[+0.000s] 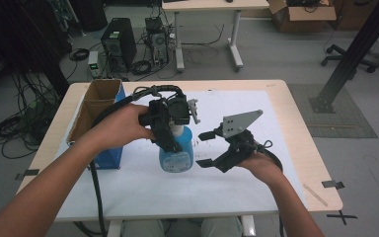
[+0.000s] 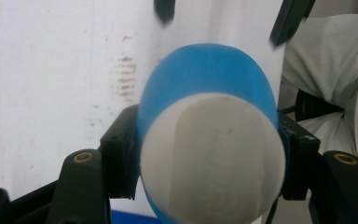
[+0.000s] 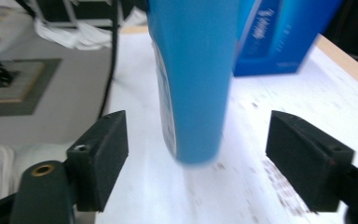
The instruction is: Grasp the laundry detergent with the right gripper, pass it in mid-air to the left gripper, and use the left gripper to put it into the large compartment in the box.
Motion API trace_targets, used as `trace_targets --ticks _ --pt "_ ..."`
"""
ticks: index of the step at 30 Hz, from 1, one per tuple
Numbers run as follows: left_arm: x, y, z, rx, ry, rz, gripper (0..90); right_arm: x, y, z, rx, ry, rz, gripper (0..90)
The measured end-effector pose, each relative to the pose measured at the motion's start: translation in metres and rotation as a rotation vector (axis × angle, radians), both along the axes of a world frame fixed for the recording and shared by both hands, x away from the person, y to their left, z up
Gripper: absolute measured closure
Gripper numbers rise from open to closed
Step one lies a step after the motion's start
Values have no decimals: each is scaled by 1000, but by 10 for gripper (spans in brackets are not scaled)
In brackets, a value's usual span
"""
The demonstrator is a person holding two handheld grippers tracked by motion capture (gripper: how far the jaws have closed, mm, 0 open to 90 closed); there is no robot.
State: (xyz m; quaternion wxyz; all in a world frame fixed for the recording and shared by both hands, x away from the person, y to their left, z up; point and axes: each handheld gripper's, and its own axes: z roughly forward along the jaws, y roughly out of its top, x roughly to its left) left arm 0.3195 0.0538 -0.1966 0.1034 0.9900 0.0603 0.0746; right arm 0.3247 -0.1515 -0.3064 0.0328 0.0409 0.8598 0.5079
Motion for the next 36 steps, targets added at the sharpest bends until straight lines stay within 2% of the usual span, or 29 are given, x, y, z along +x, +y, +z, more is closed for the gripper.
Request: trace_targets --ticks 8,13,19,29,36 --pt "6 7 9 14 -18 91 379 -4 -32 8 -103 -7 -76 163" --pt "12 10 17 15 -22 160 380 -7 -44 10 -151 -2 -102 151" --pt "17 14 27 21 -34 234 379 -10 -58 14 -238 1 -136 129" --pt "30 30 51 11 -75 416 379 -13 -83 24 -351 4 -184 118" --pt "41 42 71 1 -103 553 379 -13 -96 27 -400 11 -214 111"
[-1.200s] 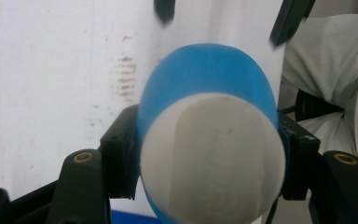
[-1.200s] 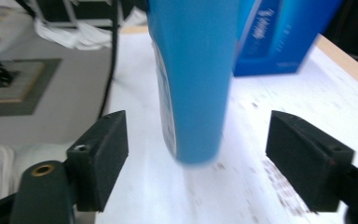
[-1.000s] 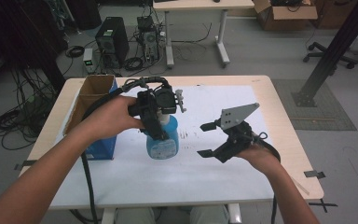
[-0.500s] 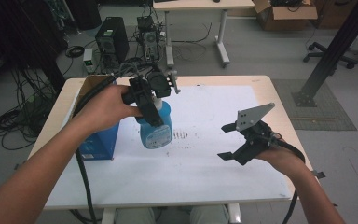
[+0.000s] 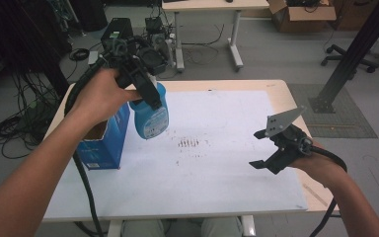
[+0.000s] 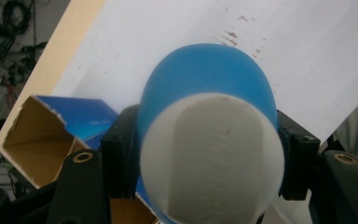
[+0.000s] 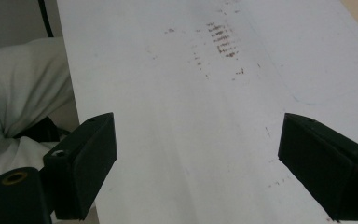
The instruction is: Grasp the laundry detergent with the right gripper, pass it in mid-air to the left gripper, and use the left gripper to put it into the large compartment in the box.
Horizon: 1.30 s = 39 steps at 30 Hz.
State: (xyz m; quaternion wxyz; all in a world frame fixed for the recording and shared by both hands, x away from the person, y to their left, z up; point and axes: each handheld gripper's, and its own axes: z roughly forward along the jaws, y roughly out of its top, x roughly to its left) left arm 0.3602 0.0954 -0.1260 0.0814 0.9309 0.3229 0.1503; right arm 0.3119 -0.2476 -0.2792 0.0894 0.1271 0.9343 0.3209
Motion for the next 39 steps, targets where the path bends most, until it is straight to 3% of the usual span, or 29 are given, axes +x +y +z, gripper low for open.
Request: trace_targets --ticks 9,18,39 --pt "10 17 18 -27 -19 165 379 0 -7 1 -54 2 -10 93" --pt "17 33 32 -47 -22 255 379 3 -4 2 -100 9 0 92" --pt "24 80 55 -49 -11 481 379 7 -10 5 -132 10 7 94"
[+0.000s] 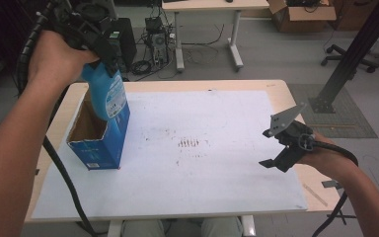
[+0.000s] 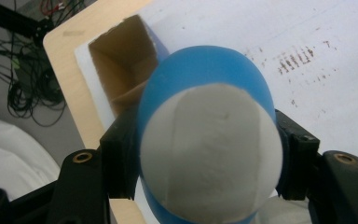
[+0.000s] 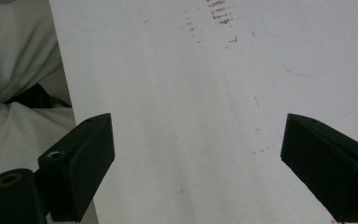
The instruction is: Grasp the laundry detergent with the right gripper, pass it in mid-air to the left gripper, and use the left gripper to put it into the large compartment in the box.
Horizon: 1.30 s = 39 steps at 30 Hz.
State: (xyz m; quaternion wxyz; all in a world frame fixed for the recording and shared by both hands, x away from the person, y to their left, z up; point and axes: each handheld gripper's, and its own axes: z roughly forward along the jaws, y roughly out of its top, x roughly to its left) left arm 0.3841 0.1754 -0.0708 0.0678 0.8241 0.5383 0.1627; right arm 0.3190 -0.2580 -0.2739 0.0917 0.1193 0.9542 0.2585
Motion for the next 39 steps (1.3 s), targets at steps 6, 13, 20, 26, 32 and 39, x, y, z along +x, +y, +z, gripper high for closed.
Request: trace_targets --ticks 6,13,20,26,32,39 --pt "2 14 2 -15 9 90 379 0 -4 0 5 -3 -1 94" --pt "4 30 0 -30 5 183 379 0 -9 -1 13 -9 -4 94" --pt "7 42 -11 -40 -12 239 379 0 -8 -4 16 -7 -1 94" --pt "11 49 -26 -41 -15 247 379 2 -8 -6 23 -7 -4 94" --pt "13 59 -40 -52 -29 263 379 3 -8 -8 19 0 -9 95" --pt "16 67 -61 -62 -25 266 379 4 -8 -11 17 10 -15 97"
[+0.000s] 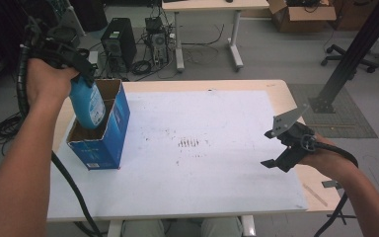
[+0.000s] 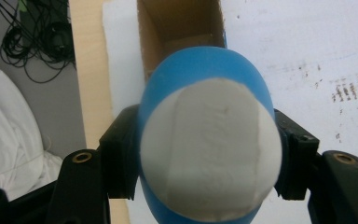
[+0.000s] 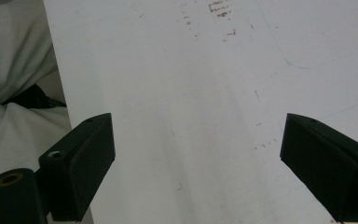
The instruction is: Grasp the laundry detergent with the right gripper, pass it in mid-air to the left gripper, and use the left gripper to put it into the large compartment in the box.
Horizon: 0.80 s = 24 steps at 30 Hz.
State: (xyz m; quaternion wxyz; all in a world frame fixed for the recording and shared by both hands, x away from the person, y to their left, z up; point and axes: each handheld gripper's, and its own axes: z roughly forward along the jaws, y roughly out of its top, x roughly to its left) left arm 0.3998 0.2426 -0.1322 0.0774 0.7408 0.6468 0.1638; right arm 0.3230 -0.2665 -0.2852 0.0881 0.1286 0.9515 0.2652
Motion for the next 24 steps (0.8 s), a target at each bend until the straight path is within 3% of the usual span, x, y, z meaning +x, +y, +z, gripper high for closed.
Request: trace_targets --ticks 24 --pt "7 13 -89 -1 14 -12 379 -1 4 -9 -15 22 -6 104"
